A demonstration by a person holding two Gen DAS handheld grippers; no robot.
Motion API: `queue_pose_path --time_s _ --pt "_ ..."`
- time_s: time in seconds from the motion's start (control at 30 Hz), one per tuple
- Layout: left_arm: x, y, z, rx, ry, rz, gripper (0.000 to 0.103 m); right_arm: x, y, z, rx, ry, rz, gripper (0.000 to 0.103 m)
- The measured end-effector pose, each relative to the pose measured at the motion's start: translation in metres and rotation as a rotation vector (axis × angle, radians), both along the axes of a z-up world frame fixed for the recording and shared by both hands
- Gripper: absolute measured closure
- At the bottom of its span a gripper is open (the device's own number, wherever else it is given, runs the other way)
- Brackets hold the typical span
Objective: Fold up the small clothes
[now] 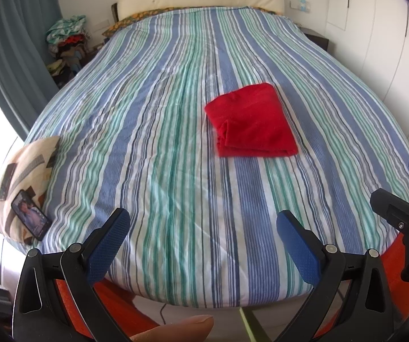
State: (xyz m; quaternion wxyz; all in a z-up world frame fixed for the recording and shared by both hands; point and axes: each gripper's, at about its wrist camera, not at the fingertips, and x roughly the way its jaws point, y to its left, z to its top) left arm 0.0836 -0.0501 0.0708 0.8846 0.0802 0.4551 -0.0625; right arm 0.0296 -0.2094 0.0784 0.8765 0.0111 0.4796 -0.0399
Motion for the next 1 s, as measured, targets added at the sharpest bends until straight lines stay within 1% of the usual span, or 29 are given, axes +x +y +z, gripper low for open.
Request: queue_pose_path --time_s 0.33,0.47,0.6,0.9,1.0 --pt "0.0051 0.0049 0.0018 -0.006 -0.010 0.019 0.001 0.0012 -0.0009 0.0008 -0.035 -0.017 -0.032 0.000" --pt "0.0043 0.0016 0.0031 0.011 -0.022 0.017 0.001 -0.0003 -0.0017 -0.0007 -0.048 -0.015 -0.044 0.000" --pt "0.0062 0.0011 0.0031 -0.001 -0.013 0.016 0.001 -0.0014 -0.0021 0.0007 -0.061 -0.022 -0.048 0.000" --pt "0.0050 -0.0012 0.0038 0.003 -0.015 0.010 0.001 -0.0037 -0.0018 0.0004 -0.065 -0.019 -0.051 0.000" --pt "0.0029 -0.0020 0.0062 0.003 -0.027 0.004 0.001 -0.0043 -0.0018 0.0005 -0.065 -0.020 -0.051 0.000"
